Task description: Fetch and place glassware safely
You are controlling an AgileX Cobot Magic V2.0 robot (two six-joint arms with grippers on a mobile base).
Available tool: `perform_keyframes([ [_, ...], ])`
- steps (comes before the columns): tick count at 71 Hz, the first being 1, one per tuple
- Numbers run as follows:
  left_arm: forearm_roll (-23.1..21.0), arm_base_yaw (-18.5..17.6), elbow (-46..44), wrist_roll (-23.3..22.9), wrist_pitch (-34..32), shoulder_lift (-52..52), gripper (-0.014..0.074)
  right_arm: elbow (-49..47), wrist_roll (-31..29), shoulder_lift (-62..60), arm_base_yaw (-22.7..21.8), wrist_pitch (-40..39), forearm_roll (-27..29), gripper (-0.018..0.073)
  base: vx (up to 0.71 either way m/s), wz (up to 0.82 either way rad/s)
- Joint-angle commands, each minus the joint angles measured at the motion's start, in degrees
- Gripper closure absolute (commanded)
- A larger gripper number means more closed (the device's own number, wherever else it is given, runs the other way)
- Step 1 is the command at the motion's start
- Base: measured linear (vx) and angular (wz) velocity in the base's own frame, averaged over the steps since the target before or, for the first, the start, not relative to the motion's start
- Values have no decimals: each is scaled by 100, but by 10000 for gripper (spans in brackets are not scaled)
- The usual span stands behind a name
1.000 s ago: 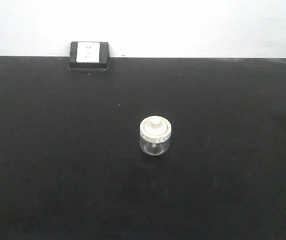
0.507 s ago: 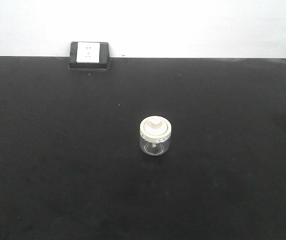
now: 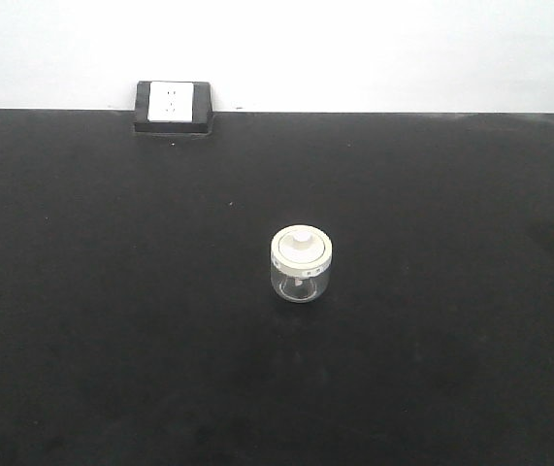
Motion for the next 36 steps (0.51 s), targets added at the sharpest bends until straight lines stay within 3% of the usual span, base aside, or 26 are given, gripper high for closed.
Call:
perform_keyframes([
  [1, -65, 3, 171, -19, -478, -68, 603, -140, -37, 67, -48, -337, -141, 563, 0, 0],
  [36, -65, 3, 171, -19, -472, -68, 603, -140, -37, 67, -48, -337, -141, 563, 0, 0],
])
